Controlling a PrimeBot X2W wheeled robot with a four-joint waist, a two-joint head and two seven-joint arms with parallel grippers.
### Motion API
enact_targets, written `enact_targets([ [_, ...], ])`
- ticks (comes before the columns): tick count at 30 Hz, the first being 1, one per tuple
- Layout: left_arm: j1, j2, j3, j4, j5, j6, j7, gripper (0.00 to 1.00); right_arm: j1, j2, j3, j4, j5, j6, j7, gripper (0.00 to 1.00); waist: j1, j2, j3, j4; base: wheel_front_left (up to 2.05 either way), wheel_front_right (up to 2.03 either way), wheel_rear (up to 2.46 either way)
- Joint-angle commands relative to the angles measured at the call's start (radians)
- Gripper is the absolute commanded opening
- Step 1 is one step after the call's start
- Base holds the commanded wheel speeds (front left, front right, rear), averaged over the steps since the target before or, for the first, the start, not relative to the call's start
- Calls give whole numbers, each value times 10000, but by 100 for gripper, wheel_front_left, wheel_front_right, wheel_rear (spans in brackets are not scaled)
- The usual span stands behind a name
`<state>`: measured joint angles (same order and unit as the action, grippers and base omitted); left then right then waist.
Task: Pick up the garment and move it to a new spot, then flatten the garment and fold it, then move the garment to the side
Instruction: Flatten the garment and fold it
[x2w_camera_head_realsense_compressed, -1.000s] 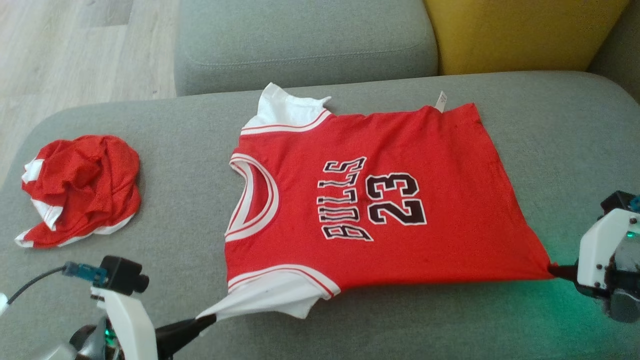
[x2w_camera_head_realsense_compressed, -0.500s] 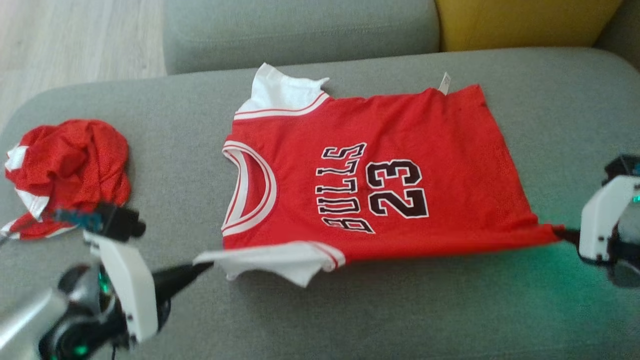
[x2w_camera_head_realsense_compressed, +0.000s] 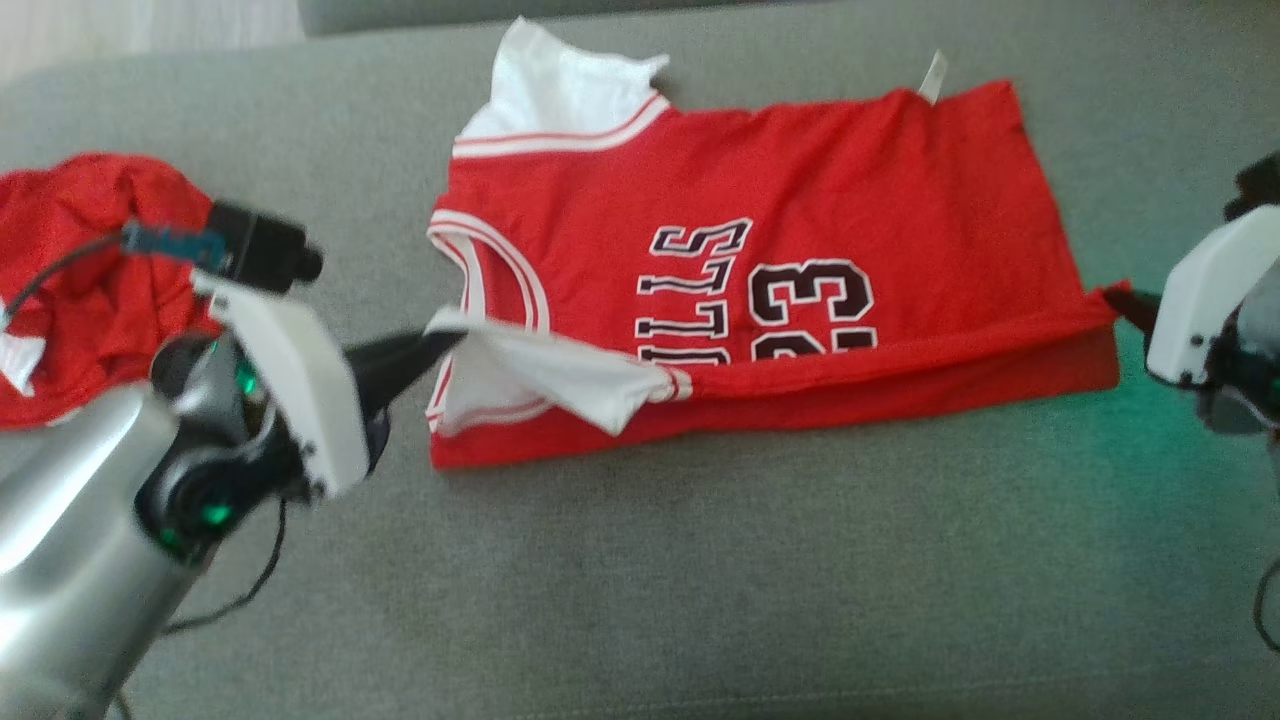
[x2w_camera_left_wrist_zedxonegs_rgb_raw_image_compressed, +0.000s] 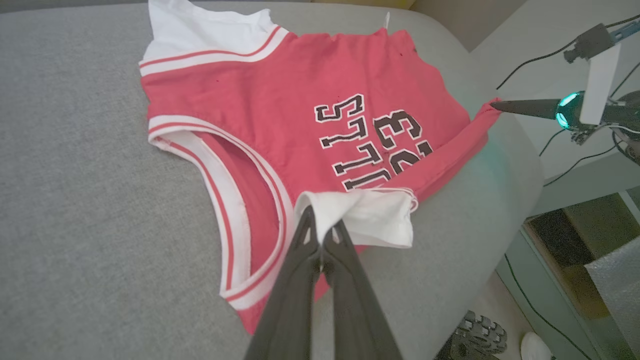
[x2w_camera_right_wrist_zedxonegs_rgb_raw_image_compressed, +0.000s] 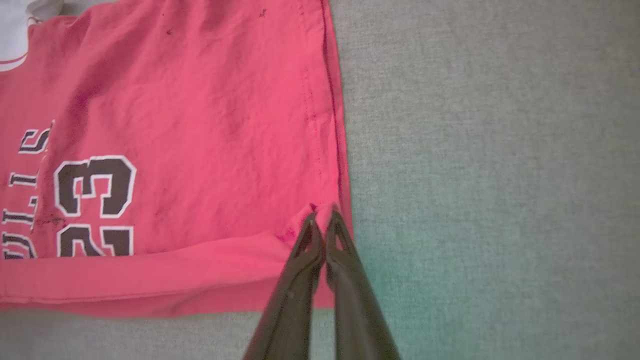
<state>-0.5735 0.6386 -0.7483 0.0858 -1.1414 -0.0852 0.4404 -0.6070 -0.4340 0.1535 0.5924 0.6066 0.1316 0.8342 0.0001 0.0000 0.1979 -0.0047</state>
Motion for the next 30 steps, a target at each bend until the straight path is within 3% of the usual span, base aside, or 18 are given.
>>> enact_targets([
  [1,-981,176,478,165,305,-55,-114,0,-470,-63,38,-230,-80,-9,-174,0,-1,0,430,22,0,0,0],
  [2,-1139,81,428,373,430,-72,-145,0,-567,-46,72,-178,-149,-9,-263,0,-1,0,524,1,0,0,0],
  [3,-1287,-19,387,567,533,-95,-191,0,-676,-15,62,-110,-220,-9,-414,7,-1,0,619,-18,0,0,0],
  [4,-1430,-128,347,747,614,-124,-239,0,-778,25,60,-45,-286,-9,-595,3,-1,0,704,-24,0,0,0],
  [5,-1564,-244,323,926,666,-148,-293,0,-861,86,24,41,-316,-9,-782,9,-1,0,781,-25,0,0,0],
  [6,-1689,-348,321,1108,709,-162,-356,0,-940,171,-61,158,-326,-9,-959,50,-1,0,857,-30,0,0,0],
  [7,-1810,-425,324,1299,781,-163,-429,0,-1024,253,-154,287,-351,-9,-1162,100,-1,0,920,-40,0,0,0],
  [8,-1923,-486,322,1492,878,-154,-512,0,-1113,326,-235,432,-410,-9,-1368,100,-1,0,972,-52,0,0,0],
  [9,-2032,-523,309,1685,1013,-127,-599,22,-1189,373,-237,539,-491,-9,-1565,100,-1,0,1020,-64,0,0,0],
  [10,-2144,-547,293,1884,1199,-72,-725,89,-1243,408,-224,664,-543,-9,-1697,100,-1,0,1055,-75,0,0,0],
  [11,-2253,-583,303,2116,1390,45,-890,100,-1289,424,-222,778,-595,-9,-1841,100,-1,0,1079,-85,0,0,0],
  [15,-2596,-770,340,2700,2083,395,-1714,100,-1406,487,-337,1044,-628,-9,-2430,100,-1,0,1117,-89,0,0,0],
  [19,-2779,-1248,522,3207,2417,436,-2999,100,-1413,476,-340,1014,-526,-9,-3599,100,-1,0,1006,-56,0,0,0],
  [22,-2667,-1609,874,3454,2436,654,-4131,100,-1276,490,-226,574,-368,-9,-5063,100,-1,0,770,-34,0,0,0],
  [26,-2191,-1943,1553,3345,2493,862,-6285,100,-889,137,405,-7,-1132,-9,-7453,100,-1,0,369,-84,0,0,0],
  [30,-1256,-2314,2248,3056,2598,1160,-6964,100,-268,232,737,-274,-1486,-9,-9239,100,-1,0,-196,-88,0,0,0],
])
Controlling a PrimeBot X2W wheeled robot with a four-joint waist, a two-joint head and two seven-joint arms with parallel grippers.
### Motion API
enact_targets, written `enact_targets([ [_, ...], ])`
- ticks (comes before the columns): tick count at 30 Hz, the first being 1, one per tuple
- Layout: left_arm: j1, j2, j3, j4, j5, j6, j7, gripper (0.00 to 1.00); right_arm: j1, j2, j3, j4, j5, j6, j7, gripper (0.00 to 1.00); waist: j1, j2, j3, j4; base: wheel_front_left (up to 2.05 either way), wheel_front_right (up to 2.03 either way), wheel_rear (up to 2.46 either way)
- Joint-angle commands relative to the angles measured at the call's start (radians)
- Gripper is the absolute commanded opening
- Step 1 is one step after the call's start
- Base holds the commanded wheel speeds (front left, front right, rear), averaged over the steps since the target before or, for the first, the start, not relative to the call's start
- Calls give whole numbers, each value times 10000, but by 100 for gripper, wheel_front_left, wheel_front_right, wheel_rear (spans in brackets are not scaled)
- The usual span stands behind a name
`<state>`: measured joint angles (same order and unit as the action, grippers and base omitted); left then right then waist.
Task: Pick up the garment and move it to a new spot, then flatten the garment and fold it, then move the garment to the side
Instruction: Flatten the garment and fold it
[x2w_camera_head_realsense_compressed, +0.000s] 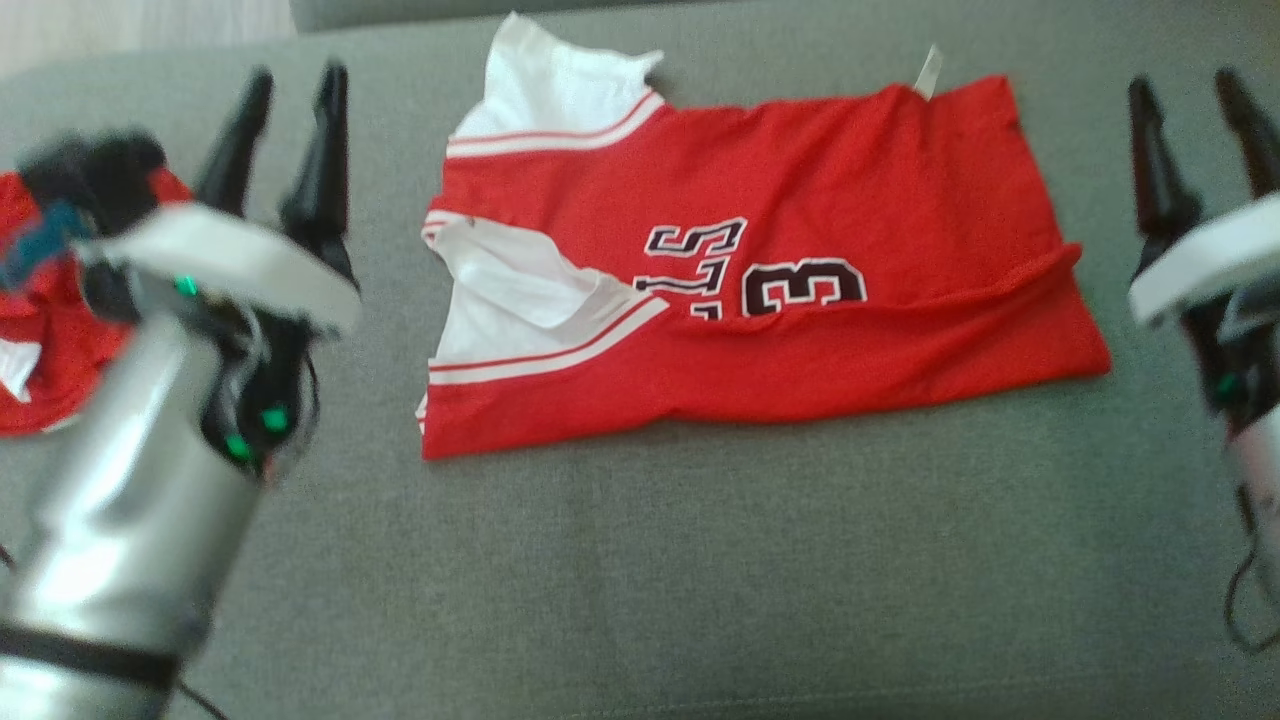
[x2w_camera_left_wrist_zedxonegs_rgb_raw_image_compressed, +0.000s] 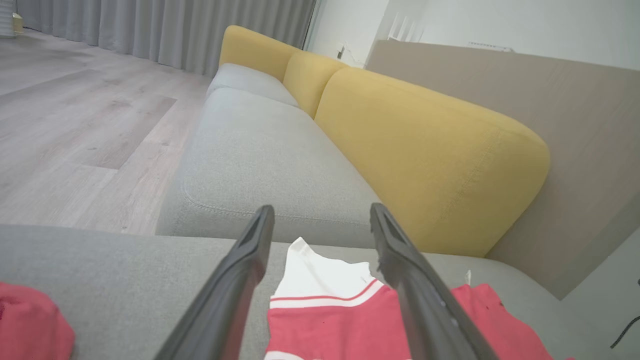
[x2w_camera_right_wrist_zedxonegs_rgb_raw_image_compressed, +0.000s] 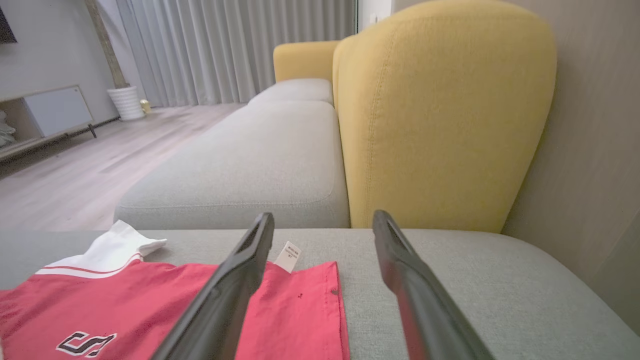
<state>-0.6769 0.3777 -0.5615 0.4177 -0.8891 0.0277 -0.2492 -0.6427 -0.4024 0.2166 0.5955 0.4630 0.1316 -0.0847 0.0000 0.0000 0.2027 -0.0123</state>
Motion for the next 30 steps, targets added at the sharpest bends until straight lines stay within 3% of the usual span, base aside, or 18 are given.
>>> enact_targets([
  [1,84,190,589,-410,113,81,-100,100,276,-24,132,-364,-107,-9,-416,100,0,0,-384,-25,0,0,0],
  [6,1801,-645,2291,-1804,1252,342,-121,100,1185,230,242,-925,-889,-9,-1536,100,0,0,-825,-56,0,0,0],
  [16,4704,-2830,3906,-2620,3577,-200,-124,100,3521,1577,-1247,-3308,-2420,-9,-1767,100,0,0,-1309,-157,0,0,0],
  [22,5459,-3217,4675,-2271,4237,-600,-125,100,4528,2349,-1766,-3958,-2800,-9,-1769,100,0,0,-1319,-360,0,0,0],
  [30,5480,-3269,4703,-1879,4462,-759,-125,100,4888,2483,-2014,-4140,-2875,-9,-1770,100,0,0,-1291,-587,0,0,0],
])
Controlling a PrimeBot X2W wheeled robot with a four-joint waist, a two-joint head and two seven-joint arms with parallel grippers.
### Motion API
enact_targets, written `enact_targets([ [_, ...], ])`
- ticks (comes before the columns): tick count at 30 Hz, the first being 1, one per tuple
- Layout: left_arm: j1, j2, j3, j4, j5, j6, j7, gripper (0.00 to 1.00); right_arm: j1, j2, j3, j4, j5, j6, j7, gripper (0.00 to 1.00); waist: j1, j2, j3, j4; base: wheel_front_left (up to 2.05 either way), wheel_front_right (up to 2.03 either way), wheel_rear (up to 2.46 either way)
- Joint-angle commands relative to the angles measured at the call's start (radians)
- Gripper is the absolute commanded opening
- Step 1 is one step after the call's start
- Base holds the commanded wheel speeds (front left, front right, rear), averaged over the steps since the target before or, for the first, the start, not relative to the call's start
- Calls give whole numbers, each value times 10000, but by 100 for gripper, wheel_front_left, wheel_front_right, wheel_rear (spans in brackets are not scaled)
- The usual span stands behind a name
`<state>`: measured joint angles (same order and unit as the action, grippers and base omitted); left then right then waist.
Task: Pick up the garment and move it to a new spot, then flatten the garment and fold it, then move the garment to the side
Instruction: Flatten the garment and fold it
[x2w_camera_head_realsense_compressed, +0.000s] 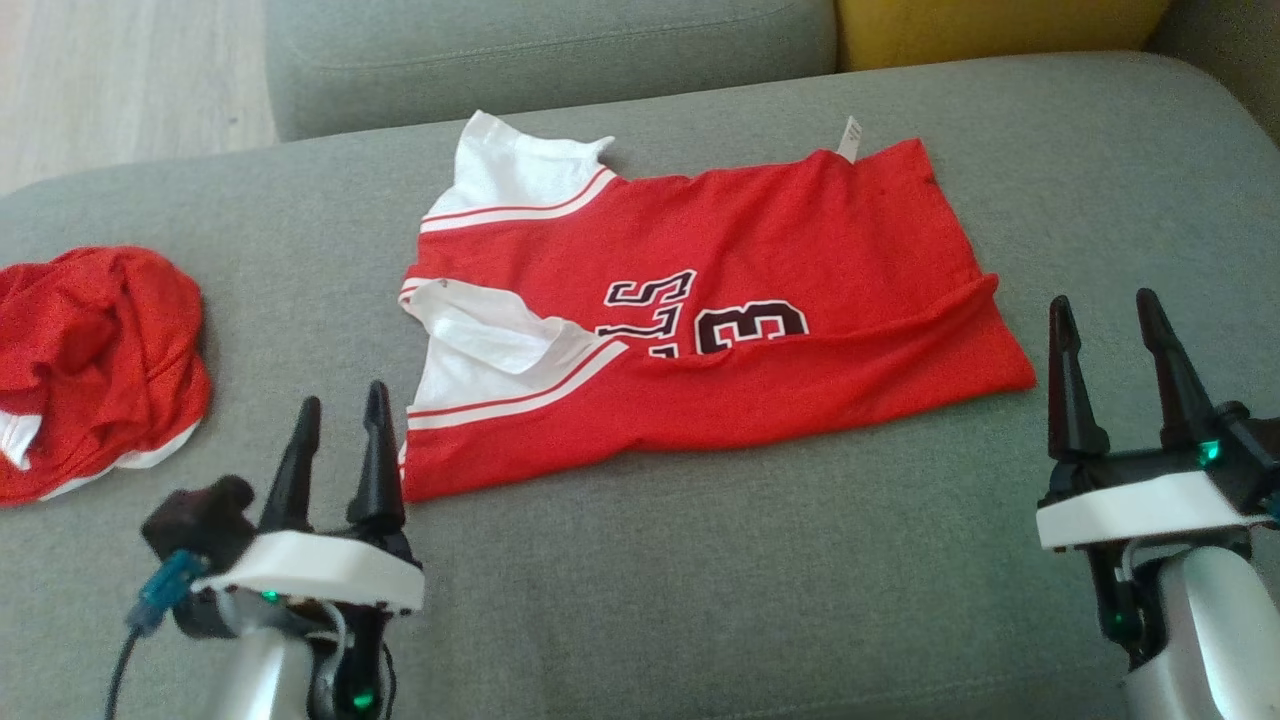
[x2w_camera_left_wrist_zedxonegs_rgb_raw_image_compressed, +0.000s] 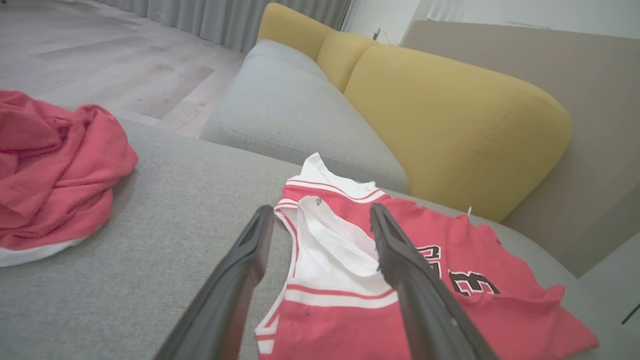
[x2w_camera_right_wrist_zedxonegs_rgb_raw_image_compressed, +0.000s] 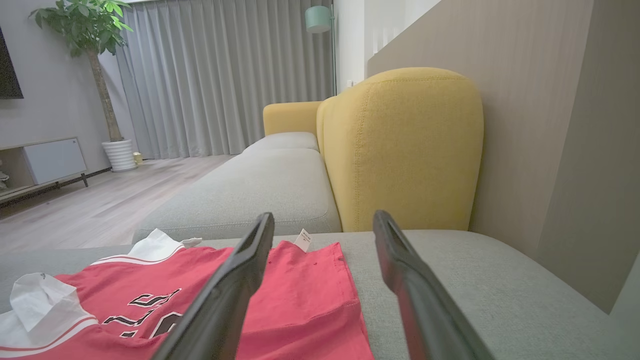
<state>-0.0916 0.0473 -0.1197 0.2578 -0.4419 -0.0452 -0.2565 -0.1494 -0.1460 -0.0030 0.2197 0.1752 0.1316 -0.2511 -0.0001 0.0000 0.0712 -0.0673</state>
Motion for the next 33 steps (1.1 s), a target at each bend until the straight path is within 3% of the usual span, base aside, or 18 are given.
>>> enact_targets([
  [1,-409,34,207,-192,-3,-33,-52,100,-50,-95,184,-408,-7,-9,-106,100,1,0,41,-82,0,0,0],
  [4,-546,33,-69,271,327,65,-52,100,-105,-105,165,-467,0,-9,-106,100,1,0,104,-222,0,0,0],
  [11,-1242,63,-381,2426,1263,798,-44,100,-255,-70,286,-502,17,-9,-106,100,1,0,394,-578,0,0,0],
  [18,-2195,455,-606,4270,1967,1632,550,100,-349,-53,220,-614,127,-9,-106,100,1,0,717,-890,0,0,0],
  [21,-2446,473,-562,4735,1956,1814,647,100,-353,-49,173,-632,122,-9,-106,100,1,0,812,-952,0,0,0],
  [25,-2621,470,-715,5287,1948,1694,962,100,-383,-20,117,-637,136,-9,-106,100,1,0,897,-976,0,0,0],
  [26,-2660,468,-785,5394,1950,1604,1054,80,-389,-1,91,-611,147,-9,-106,100,1,0,912,-964,0,0,0],
  [27,-2706,461,-835,5447,1931,1495,1067,38,-392,24,63,-550,164,-9,-106,100,1,0,924,-943,0,0,0],
  [28,-2761,444,-846,5441,1888,1424,984,7,-397,50,42,-459,188,-9,-106,100,1,0,932,-906,0,0,0],
  [29,-2816,428,-859,5418,1867,1388,871,0,-407,73,48,-344,226,-9,-101,100,1,0,938,-856,0,0,0],
  [33,-3003,321,-887,4974,1754,1294,277,0,-624,281,-76,482,669,-9,556,100,1,0,930,-505,0,0,0],
])
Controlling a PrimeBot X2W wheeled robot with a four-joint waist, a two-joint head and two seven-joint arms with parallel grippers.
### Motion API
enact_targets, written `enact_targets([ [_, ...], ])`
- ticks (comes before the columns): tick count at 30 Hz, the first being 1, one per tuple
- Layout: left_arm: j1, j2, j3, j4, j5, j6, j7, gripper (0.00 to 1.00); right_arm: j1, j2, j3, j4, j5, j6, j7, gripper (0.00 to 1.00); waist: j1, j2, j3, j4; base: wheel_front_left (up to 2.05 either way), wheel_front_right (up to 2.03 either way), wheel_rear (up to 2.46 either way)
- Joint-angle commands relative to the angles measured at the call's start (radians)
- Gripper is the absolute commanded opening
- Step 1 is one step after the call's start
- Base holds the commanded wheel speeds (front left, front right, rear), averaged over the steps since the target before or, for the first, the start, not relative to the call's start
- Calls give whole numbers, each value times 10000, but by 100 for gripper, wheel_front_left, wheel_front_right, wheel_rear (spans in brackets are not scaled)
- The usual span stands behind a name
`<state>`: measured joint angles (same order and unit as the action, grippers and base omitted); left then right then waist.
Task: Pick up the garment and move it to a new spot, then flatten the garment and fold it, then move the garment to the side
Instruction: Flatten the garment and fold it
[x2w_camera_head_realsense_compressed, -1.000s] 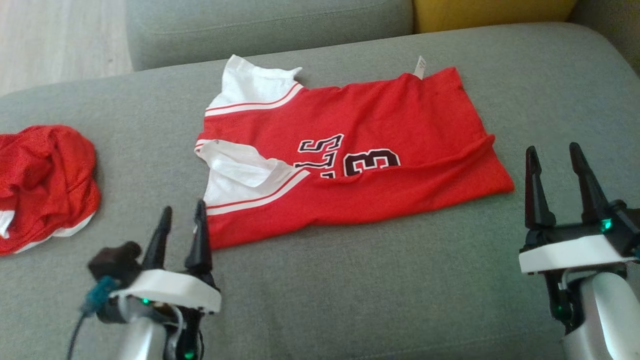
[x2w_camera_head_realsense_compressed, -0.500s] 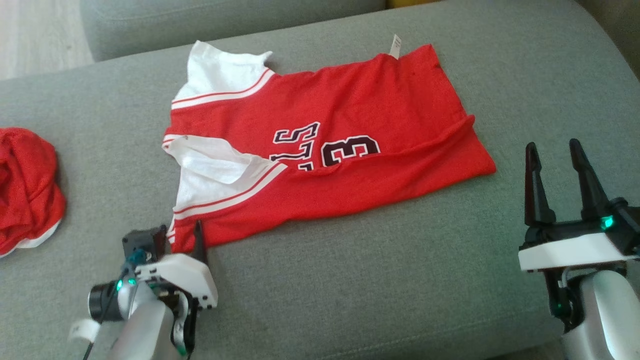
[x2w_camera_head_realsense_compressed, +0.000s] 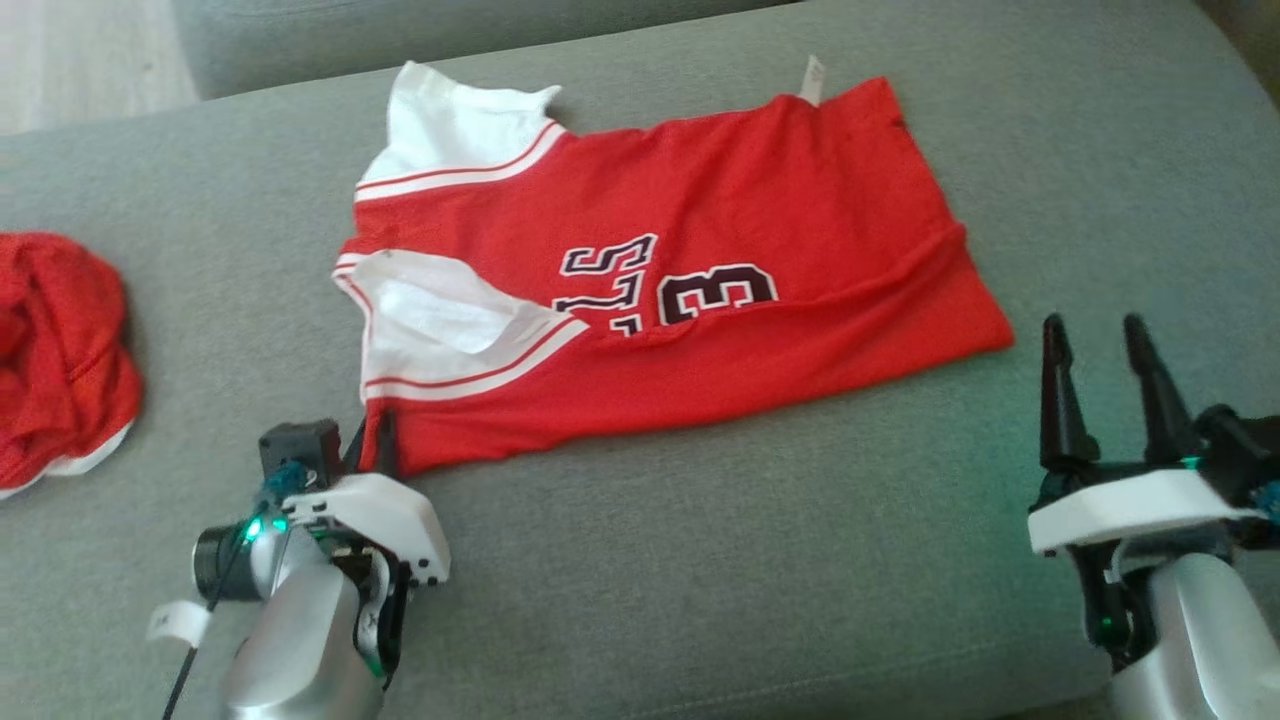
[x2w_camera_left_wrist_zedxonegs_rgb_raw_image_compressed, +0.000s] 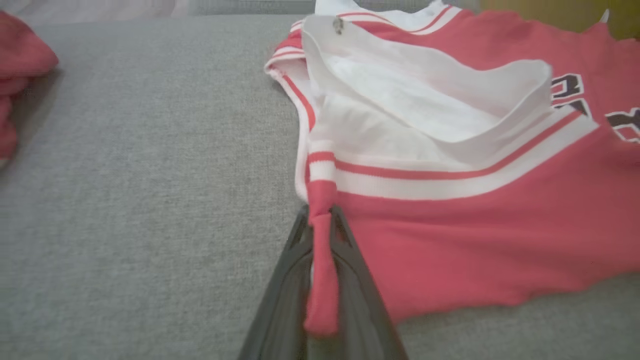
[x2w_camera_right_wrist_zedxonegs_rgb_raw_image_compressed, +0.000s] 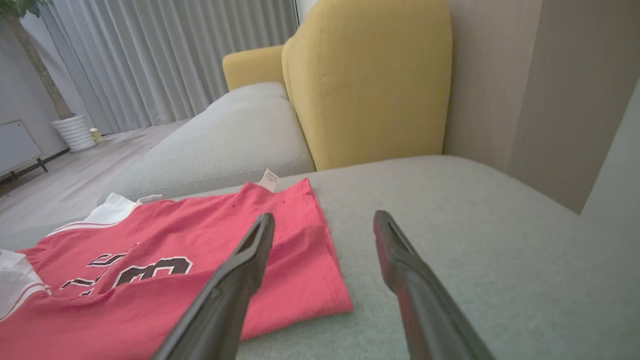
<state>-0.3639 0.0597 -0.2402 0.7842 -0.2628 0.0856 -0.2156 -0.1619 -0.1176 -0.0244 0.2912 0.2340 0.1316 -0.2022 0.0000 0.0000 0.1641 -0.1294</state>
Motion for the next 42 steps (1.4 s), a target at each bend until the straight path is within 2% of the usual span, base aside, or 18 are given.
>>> enact_targets([
  [1,-299,172,306,-472,-69,-73,-224,0,-588,52,52,-36,200,-9,278,100,0,0,6,198,0,0,0],
  [6,-231,68,87,-1495,-103,-382,-419,0,-1227,300,-726,1170,632,-9,1361,100,0,0,104,677,0,0,0],
  [10,-162,19,-111,-2061,-72,-466,-444,0,-1718,389,-1235,1962,603,-9,1897,100,0,0,249,954,0,0,0],
  [15,-88,-28,-400,-2721,-28,-463,-455,0,-2537,399,-1899,3135,339,-9,2388,100,0,0,514,1291,0,0,0],
  [22,25,-48,-627,-3136,5,-381,-459,0,-3260,270,-2274,4570,-128,-9,2789,100,0,0,684,1511,0,0,0],
  [23,31,-49,-630,-3171,2,-364,-459,0,-3361,290,-2240,4767,-72,-9,2964,91,0,0,708,1524,0,0,0],
  [24,28,-46,-626,-3207,0,-345,-459,0,-3464,304,-2168,4895,-7,-9,3079,17,0,0,739,1529,0,0,0],
  [25,18,-39,-617,-3240,-5,-327,-459,0,-3556,299,-2098,4965,49,-9,3100,0,0,0,763,1531,0,0,0],
  [36,168,246,-508,-2925,-119,-265,-399,0,-3543,-270,-1634,5392,90,-9,2644,0,0,0,209,1480,0,0,0],
  [42,712,495,-580,-2459,-382,-519,232,0,-2937,-514,-1527,5255,621,-9,3173,0,0,0,-540,1448,0,0,0],
])
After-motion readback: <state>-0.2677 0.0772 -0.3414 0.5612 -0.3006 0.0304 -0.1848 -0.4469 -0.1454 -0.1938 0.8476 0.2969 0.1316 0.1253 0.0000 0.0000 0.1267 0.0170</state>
